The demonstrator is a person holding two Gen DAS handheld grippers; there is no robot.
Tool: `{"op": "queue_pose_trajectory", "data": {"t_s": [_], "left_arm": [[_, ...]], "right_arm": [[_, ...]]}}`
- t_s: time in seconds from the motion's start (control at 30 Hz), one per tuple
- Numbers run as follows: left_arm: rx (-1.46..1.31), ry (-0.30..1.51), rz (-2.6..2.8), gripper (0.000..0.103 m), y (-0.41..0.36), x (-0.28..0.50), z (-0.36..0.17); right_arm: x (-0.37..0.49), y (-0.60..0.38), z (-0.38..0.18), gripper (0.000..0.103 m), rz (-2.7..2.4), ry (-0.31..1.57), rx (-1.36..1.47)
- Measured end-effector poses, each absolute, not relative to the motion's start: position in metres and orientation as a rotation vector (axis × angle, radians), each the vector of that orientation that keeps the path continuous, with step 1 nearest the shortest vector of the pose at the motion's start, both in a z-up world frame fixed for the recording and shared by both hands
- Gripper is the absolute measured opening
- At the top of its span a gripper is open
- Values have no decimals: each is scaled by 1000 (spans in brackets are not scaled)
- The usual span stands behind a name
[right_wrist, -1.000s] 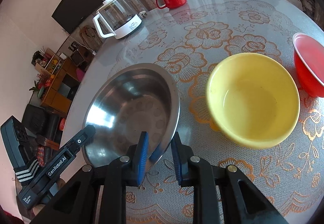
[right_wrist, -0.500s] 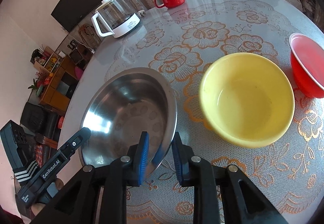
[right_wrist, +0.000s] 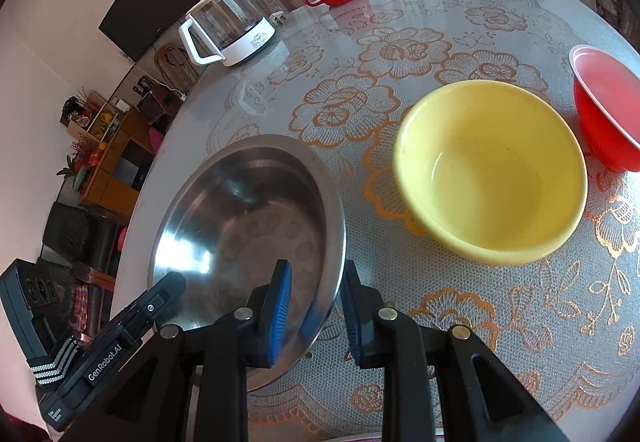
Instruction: Organize plates and bowls
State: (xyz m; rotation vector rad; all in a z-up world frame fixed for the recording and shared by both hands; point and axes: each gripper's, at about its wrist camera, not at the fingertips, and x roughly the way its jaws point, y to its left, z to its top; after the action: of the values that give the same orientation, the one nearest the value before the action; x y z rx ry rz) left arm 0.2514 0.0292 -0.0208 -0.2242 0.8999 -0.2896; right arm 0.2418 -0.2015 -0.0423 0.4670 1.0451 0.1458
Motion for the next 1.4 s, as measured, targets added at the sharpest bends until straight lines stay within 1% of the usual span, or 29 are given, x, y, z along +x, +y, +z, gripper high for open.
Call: {"op": "queue_pose_trajectory", "data": {"t_s": [0.03,0.1,0.17,0.2,0.27,0.57,0.7,0.87,0.93,1.07,1.17,1.2,1.4], "left_arm": [[-234,900,-283,41,31,254,-21],[-250,903,-291,40,32,259,-22],[-242,904,-298,32,31,260,-22],[-239,906,-308,23,30,260,-22],[-229,901,-312,19,28,256,-21],[-253,912,-299,19,32,237,-22],[-276,906,-298,20,35,228,-20],[-261,893,-295,20,34,220,-19],[-266,897,-301,20,34,219,-21],[-260,902,-301,24,33,216,-19],[-248,892,-305,24,32,219,-19],[-233,889,-303,21,30,219,-19],[-259,891,-311,21,35,207,-20]], "right_arm": [[242,-202,-43,25,143,1049,477],[241,-203,-43,25,140,1049,483],[240,-201,-42,25,134,1044,469],[239,-201,-42,25,128,1043,467],[238,-201,-44,25,130,1050,479],[229,-194,-40,25,134,1052,467],[228,-192,-40,23,130,1056,459],[224,-192,-39,23,132,1049,461],[227,-191,-45,23,133,1077,451],[225,-194,-50,27,158,1085,509],[219,-197,-47,27,149,1074,518],[218,-198,-46,27,144,1066,513],[211,-197,-40,21,124,1037,472]]}}
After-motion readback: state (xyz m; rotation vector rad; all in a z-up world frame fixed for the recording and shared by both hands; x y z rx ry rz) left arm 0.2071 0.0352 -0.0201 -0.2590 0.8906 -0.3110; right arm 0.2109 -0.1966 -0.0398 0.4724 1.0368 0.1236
